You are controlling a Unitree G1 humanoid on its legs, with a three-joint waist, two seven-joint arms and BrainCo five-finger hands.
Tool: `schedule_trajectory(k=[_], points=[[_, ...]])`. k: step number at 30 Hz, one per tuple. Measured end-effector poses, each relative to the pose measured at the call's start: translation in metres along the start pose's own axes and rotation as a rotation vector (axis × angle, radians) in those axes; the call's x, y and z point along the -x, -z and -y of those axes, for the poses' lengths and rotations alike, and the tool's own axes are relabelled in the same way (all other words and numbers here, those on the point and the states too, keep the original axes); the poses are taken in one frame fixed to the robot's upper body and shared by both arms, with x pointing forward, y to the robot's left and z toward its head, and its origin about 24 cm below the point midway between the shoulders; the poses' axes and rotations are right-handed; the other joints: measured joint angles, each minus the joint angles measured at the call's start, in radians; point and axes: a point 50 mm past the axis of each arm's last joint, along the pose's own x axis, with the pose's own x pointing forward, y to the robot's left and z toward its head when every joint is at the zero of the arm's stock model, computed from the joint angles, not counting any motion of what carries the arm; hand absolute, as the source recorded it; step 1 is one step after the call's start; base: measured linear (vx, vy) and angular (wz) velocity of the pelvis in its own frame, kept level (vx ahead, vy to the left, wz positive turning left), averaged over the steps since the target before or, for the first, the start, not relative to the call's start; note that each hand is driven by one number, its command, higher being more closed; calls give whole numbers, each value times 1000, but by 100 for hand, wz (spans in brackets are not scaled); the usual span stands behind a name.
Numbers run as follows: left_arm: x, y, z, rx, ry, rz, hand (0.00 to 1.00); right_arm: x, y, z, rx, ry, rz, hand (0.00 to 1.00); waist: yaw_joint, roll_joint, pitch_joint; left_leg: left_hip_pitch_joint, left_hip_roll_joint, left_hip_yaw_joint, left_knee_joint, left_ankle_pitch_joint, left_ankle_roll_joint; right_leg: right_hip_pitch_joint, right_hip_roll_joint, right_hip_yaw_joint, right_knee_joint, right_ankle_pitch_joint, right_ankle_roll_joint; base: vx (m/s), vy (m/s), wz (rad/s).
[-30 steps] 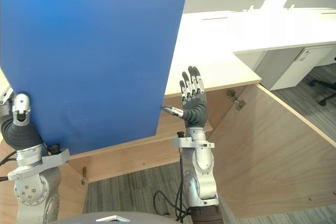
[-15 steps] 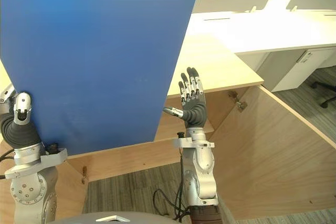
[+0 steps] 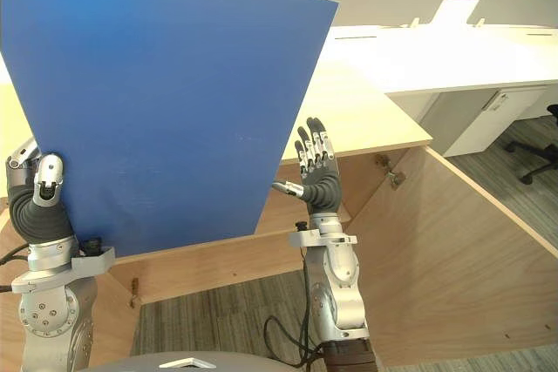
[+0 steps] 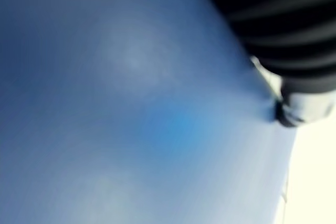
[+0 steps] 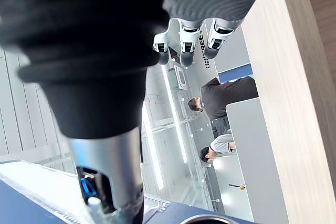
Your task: Walk over to the cabinet, pick up the folder, carry it to the office cabinet, place the folder inside the office cabinet, then close the office cabinet door
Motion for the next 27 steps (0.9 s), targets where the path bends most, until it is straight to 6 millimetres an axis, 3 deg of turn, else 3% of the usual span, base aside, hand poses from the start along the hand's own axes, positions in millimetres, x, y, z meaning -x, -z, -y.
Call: schedule_trajectory(k=[27], points=[[2,17,-17,-139,-55,-56,100,-5,9,-7,30,-60,-40,0,4,6,-5,0,0,-5,-6,4,0,0,0,-5,3,0,-1,0,0,0]])
